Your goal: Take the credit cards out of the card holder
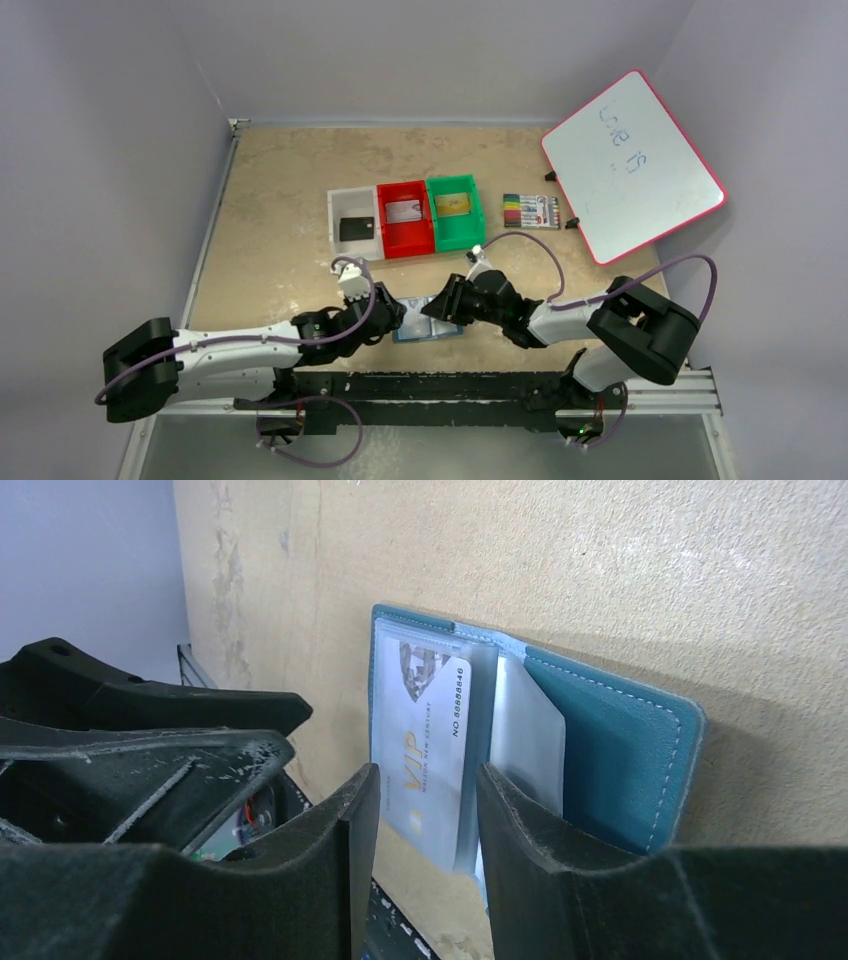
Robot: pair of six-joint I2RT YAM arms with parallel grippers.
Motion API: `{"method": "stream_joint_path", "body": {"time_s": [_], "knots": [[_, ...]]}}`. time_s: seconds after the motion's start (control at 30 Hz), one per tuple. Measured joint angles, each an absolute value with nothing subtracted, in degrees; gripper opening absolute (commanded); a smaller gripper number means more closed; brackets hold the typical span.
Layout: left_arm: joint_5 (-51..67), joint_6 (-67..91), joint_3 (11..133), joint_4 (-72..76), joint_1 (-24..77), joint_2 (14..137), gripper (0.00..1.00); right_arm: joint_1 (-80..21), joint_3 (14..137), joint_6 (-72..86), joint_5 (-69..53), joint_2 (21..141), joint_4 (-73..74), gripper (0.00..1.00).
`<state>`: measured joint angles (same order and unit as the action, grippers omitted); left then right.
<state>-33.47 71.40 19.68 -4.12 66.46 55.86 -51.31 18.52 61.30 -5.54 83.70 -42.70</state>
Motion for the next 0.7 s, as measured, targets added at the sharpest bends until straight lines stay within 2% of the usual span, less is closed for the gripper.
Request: {"method": "stream_joint_path", "body": {"time_s": [0.07,0.17,0.3,0.37,0.53,0.7], "knots": [[-33.5,71.4,22.1,-5.2,66.4,59.4,0.42,-51.3,18.5,61.5,-5.5,83.7,-42.7,0.42],[-33.6,71.4,25.5,-5.8,65.9,62.8,0.35,-51.3,18.4,61.7,-5.5,83.6,-43.1,0.38],[-33.8,72.7,26.1,-5.3,64.6,63.2,0.34,-51.2,18.0,61.9,-5.8,83.6,-44.4,0.36],[-33.6,73.4,25.2,-3.7,64.1,63.1,0.34,-51.0,17.8,62.0,-5.9,83.9,-45.1,0.36],[-33.0,74.0,24.2,-2.1,63.4,63.8,0.43,-50.8,16.9,62.2,-6.0,84.2,-46.2,0.36],[-30.8,73.9,24.1,-1.1,63.4,66.3,0.42,-50.1,17.1,61.9,-7.4,86.7,-46.3,0.31]]}}
